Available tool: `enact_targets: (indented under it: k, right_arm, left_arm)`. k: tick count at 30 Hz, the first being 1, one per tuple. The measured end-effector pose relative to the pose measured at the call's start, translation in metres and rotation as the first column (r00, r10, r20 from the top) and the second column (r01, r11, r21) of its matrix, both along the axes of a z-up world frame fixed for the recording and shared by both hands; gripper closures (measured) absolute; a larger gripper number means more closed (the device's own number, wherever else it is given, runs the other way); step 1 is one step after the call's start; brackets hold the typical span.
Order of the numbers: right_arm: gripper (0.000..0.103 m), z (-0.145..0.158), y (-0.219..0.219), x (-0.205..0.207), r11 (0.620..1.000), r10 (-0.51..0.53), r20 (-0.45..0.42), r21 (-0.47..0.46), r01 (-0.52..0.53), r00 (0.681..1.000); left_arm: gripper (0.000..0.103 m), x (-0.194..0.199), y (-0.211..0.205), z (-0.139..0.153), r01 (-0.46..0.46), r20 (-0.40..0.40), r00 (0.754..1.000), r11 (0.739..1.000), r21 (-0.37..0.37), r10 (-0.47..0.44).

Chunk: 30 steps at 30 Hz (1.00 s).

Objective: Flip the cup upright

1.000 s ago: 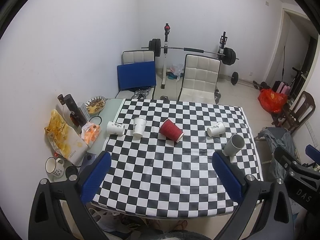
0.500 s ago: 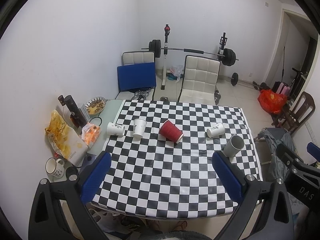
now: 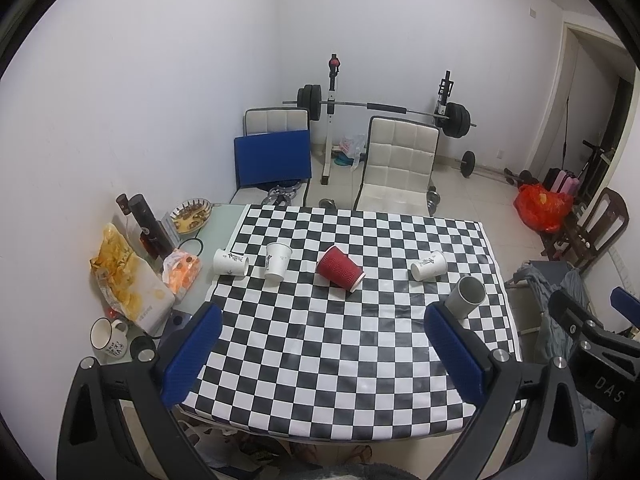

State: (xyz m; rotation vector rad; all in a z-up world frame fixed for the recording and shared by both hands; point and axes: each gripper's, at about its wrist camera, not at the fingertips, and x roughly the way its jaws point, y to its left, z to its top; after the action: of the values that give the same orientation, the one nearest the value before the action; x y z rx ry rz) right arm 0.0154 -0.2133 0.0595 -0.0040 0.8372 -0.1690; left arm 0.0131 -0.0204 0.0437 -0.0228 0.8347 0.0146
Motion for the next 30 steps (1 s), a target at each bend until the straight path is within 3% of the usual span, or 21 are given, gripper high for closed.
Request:
enact_targets:
  k: [30]
  right_arm:
    - [0.0,-0.011,-0.006,0.002,1.0,0.015,-0.013,0.009,-0.015,1.0]
  left_arm:
    - [0.0,-0.002,-0.001,-0.012,-0.019,-0.005,1.0,1.0,-0.002,0.019]
